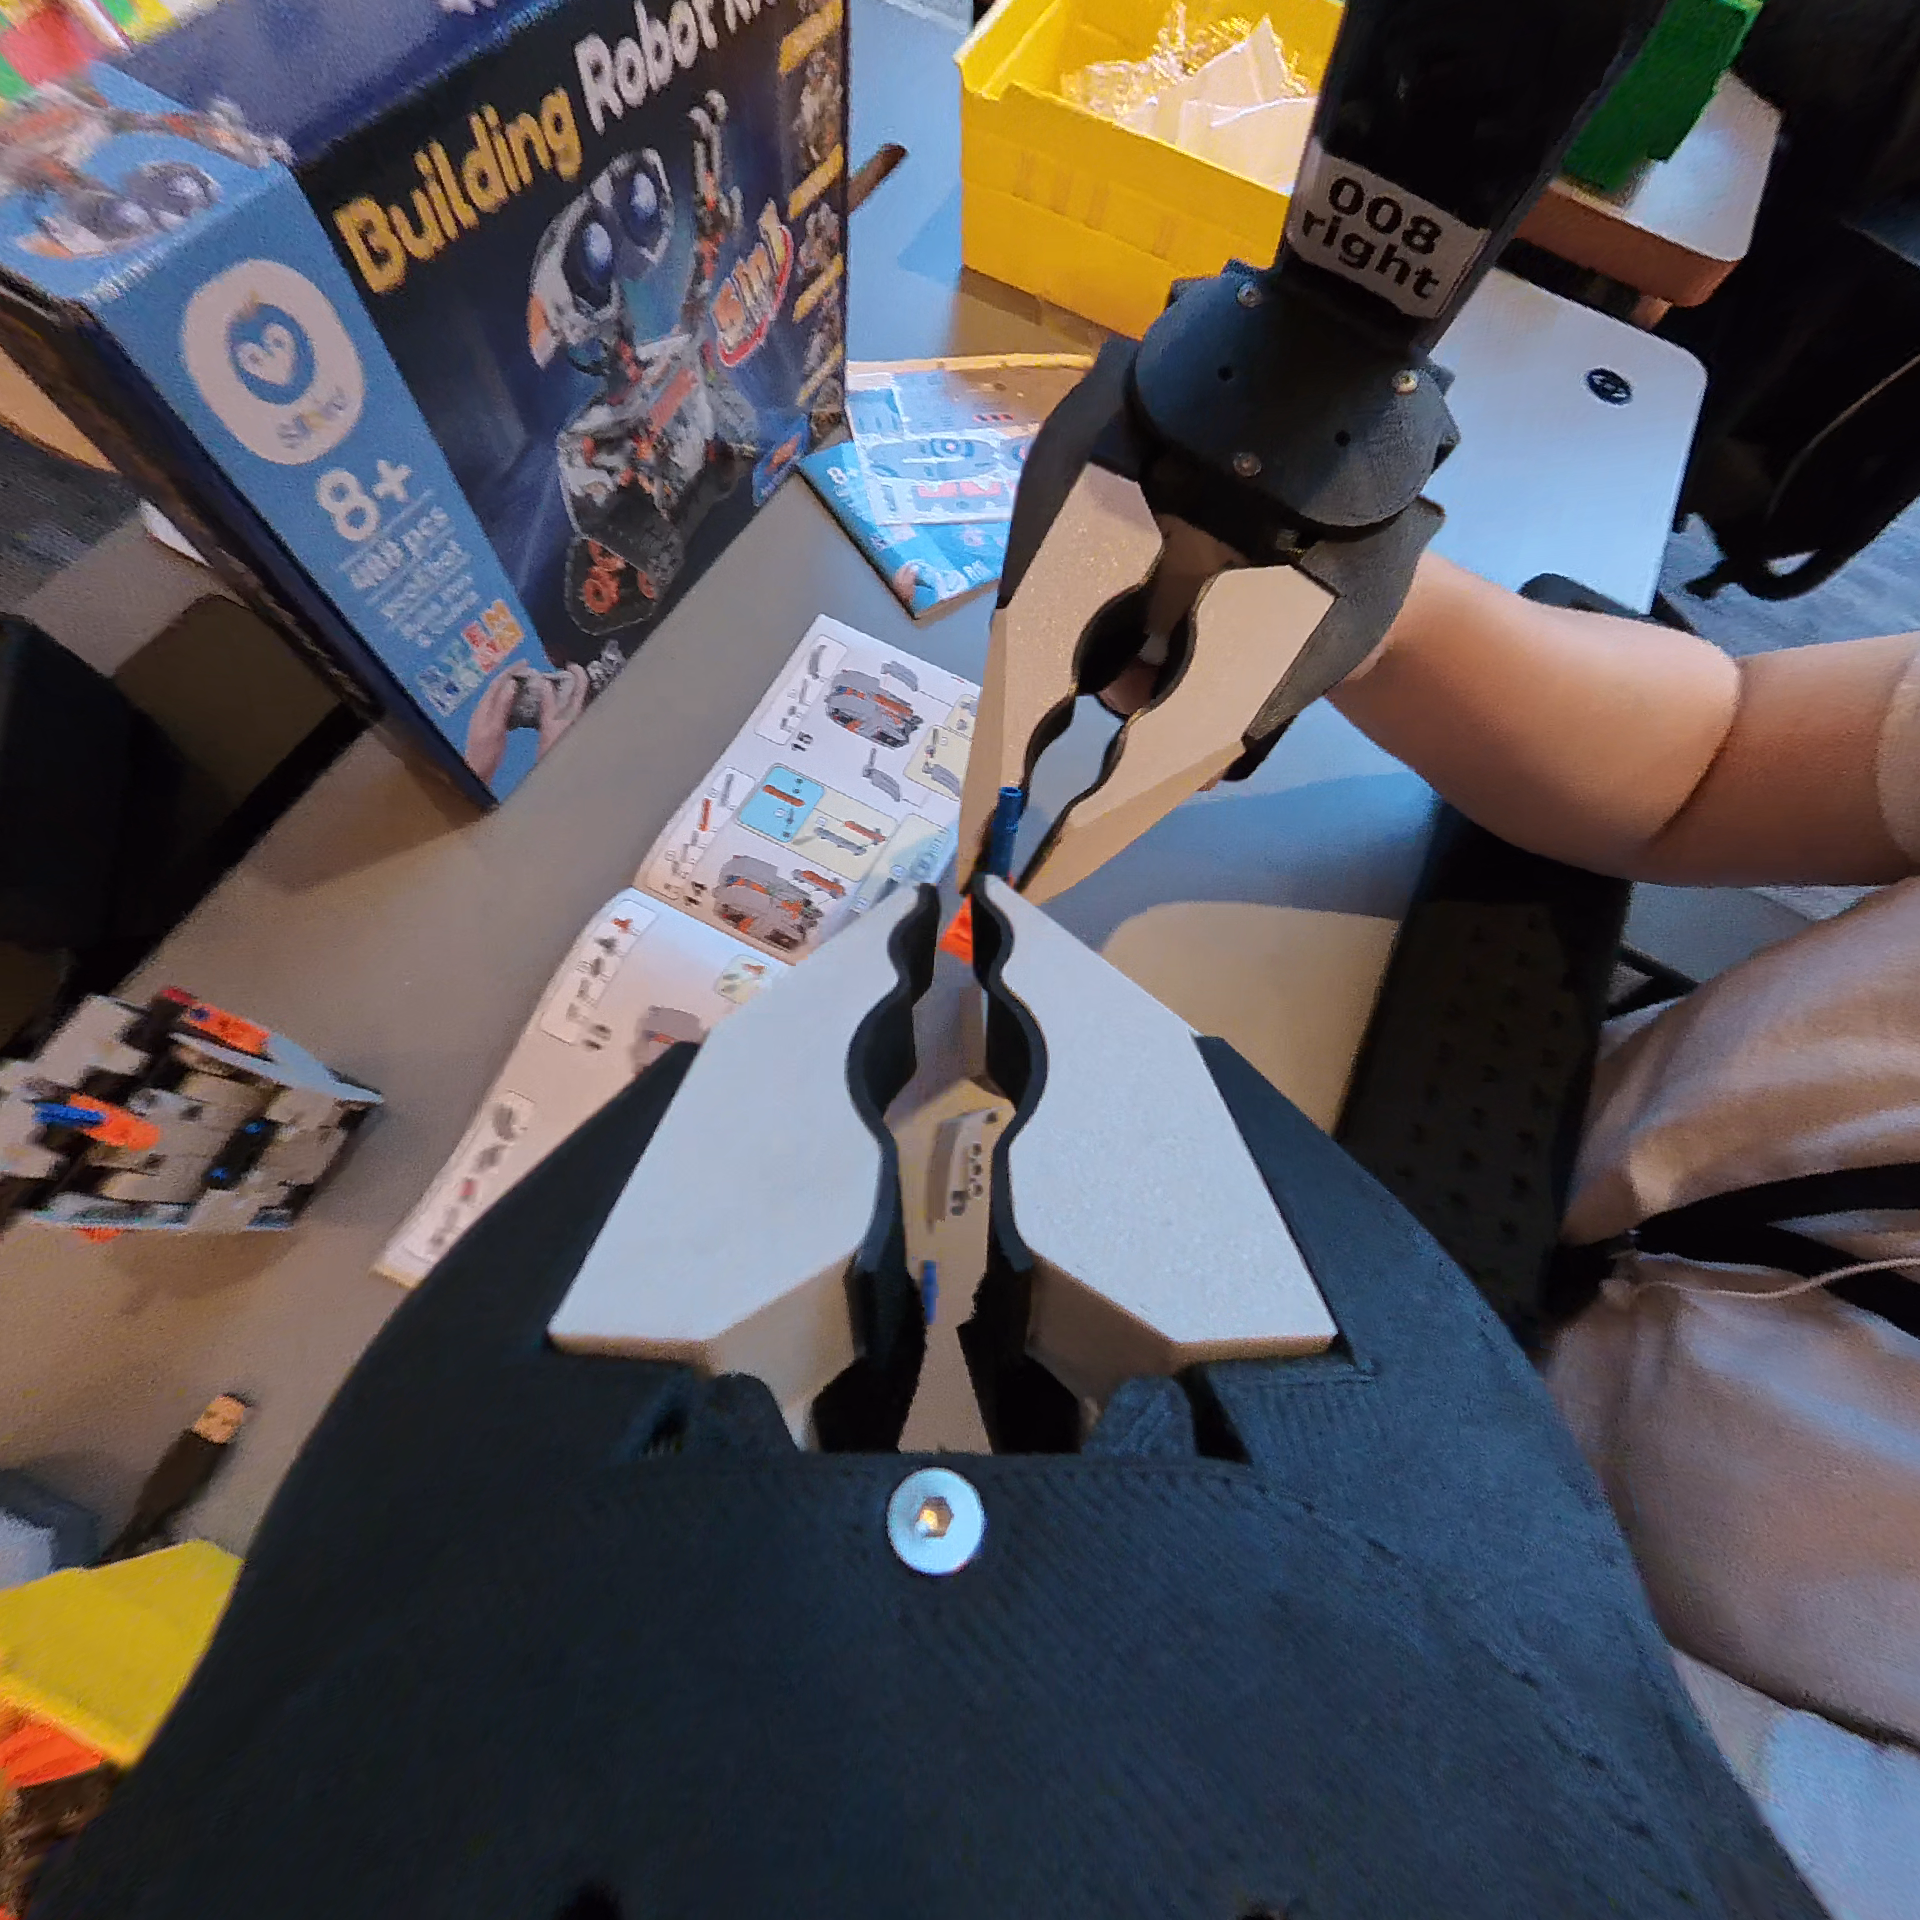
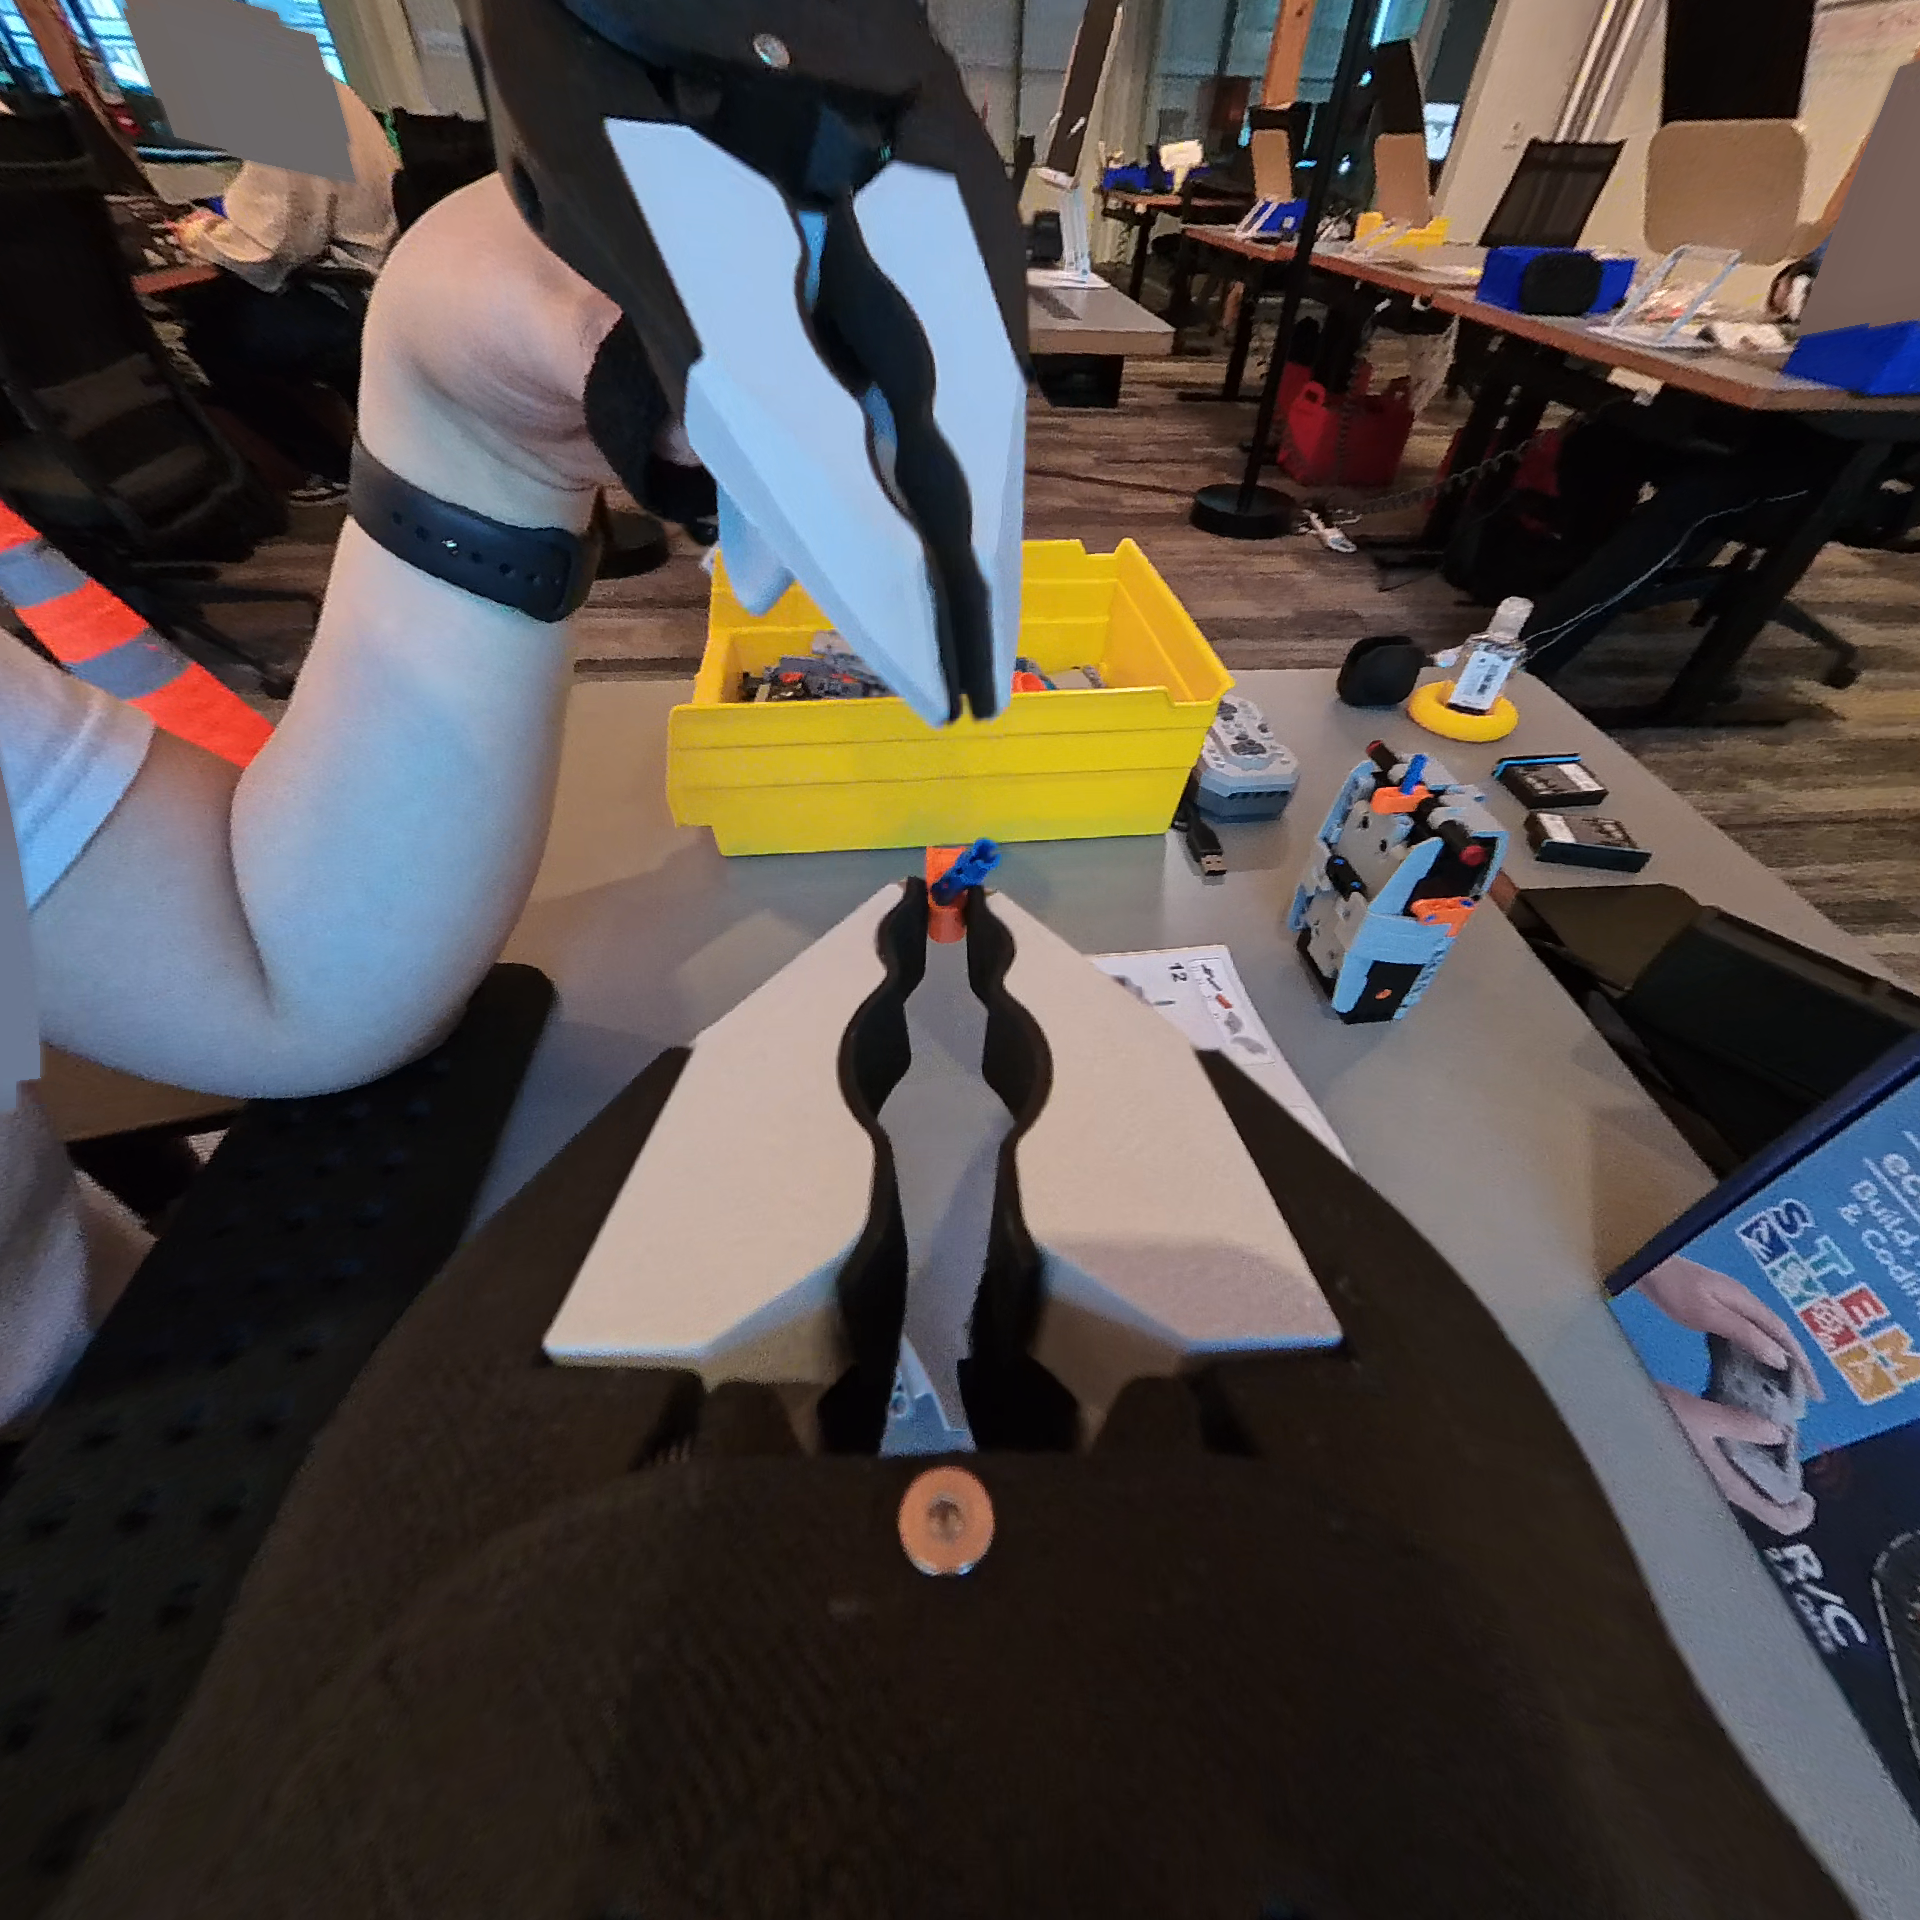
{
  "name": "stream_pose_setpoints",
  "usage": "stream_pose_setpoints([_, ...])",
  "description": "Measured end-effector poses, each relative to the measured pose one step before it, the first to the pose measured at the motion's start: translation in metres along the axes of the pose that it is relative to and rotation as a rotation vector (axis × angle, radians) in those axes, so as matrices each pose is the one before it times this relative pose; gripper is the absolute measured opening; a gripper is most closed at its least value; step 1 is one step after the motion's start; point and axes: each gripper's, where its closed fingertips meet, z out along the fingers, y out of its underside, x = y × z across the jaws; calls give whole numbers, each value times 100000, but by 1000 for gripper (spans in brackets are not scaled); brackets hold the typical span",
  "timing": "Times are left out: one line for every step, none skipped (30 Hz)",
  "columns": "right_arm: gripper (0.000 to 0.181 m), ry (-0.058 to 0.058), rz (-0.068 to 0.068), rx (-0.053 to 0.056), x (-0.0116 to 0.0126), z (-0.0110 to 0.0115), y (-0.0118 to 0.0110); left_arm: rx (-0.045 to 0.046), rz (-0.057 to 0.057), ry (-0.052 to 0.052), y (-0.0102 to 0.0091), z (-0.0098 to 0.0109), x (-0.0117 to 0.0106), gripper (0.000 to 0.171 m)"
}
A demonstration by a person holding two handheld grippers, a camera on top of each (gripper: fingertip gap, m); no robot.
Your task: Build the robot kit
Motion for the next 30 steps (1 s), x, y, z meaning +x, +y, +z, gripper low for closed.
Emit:
stream_pose_setpoints([6, -1730, 1264, -374, -117, -170, 3, 2688, 4623, -2251, -472, -297, -32, 5])
stream_pose_setpoints([6, -2080, 1459, -256, -159, -262, -47, 3481, 5455, -1815, -632, -275, 132, 6])
stream_pose_setpoints([6, -768, 1125, 11, 26, -358, -100, 3818, 5902, -1415, -720, -223, 272, 8])
stream_pose_setpoints([6, -429, 880, 224, 45, -447, -170, 3568, 6202, -1340, -705, -176, 381, 13])
stream_pose_setpoints([6, -511, 793, 501, 17, -493, -247, 3102, 6695, -1805, -673, -84, 378, 19])
stream_pose_setpoints([6, -902, 1252, 239, -64, -527, -253, 2714, 7189, -2907, -657, 4, 290, 27])
stream_pose_setpoints([6, -456, 1048, 245, -33, -551, -280, 2614, 7383, -3950, -682, 92, 196, 35])
stream_pose_setpoints([6, -433, 424, 338, -93, -561, -314, 2951, 7168, -3866, -790, 169, 216, 44])
stream_pose_setpoints([6, -152, 108, 628, -91, -552, -411, 2861, 6123, -2154, -843, 229, 412, 56])
stream_pose_setpoints([6, 539, 12, 595, -1, -546, -421, 2227, 4208, 337, -784, 286, 610, 58])
stream_pose_setpoints([6, 376, 215, 206, -45, -522, -368, 1861, 2030, 1726, -741, 326, 652, 60])
stream_pose_setpoints([6, 396, 131, 141, -76, -510, -329, 1464, 949, 1610, -630, 323, 529, 64])
stream_pose_setpoints([6, 1034, -121, -47, -35, -498, -303, 1236, 1049, 429, -527, 281, 302, 67])
stream_pose_setpoints([6, 1309, -264, -96, -34, -496, -294, 971, 1426, -601, -426, 205, 156, 71])
stream_pose_setpoints([6, 750, 138, -168, -151, -479, -297, 292, 1555, -1412, -299, 150, 36, 72])
stream_pose_setpoints([6, 624, 88, 345, -201, -482, -337, -736, 1788, -1795, -179, 148, 5, 72])
stream_pose_setpoints([6, -159, 81, 113, -323, -467, -281, -2312, 2673, -1721, -8, 161, 55, 71])
stream_pose_setpoints([6, -314, 134, -367, -308, -457, -215, -3663, 4010, -1964, 99, 169, 42, 71])
stream_pose_setpoints([6, 132, 339, 295, -240, -456, -299, -4131, 5146, -2059, 56, 156, -4, 72])
stream_pose_setpoints([6, -638, 869, 269, -331, -420, -287, -3777, 5608, -1346, -108, 119, 3, 72])
stream_pose_setpoints([6, -1490, 737, -137, -482, -370, -201, -3161, 5605, -291, -251, 88, 45, 71])
stream_pose_setpoints([6, -802, 337, 50, -421, -323, -214, -2858, 5339, -96, -318, 17, -53, 72])
stream_pose_setpoints([6, -908, 620, 39, -435, -268, -173, -2348, 4930, -382, -377, -24, -209, 73])
stream_pose_setpoints([6, -1787, 425, -246, -555, -193, -118, -1661, 4365, 315, -462, -65, -167, 73])
stream_pose_setpoints([6, -1209, -212, 6, -464, -138, -112, -596, 4044, 555, -574, -58, -145, 77])
stream_pose_setpoints([6, -1151, 645, -694, -376, -100, 3, 1138, 4223, 1059, -726, -105, -32, 80])
stream_pose_setpoints([6, -1189, 924, -368, -362, -93, -64, 2162, 3657, 2421, -761, -106, 202, 80])
stream_pose_setpoints([6, -1253, 685, 298, -395, -137, -173, 1538, 2460, 2607, -601, -39, 226, 79])
stream_pose_setpoints([6, -1265, 857, 409, -387, -177, -203, 637, 1903, 2401, -400, 19, 207, 79])
stream_pose_setpoints([6, -1099, 503, 339, -380, -191, -235, 103, 1757, 2219, -249, 56, 207, 81])
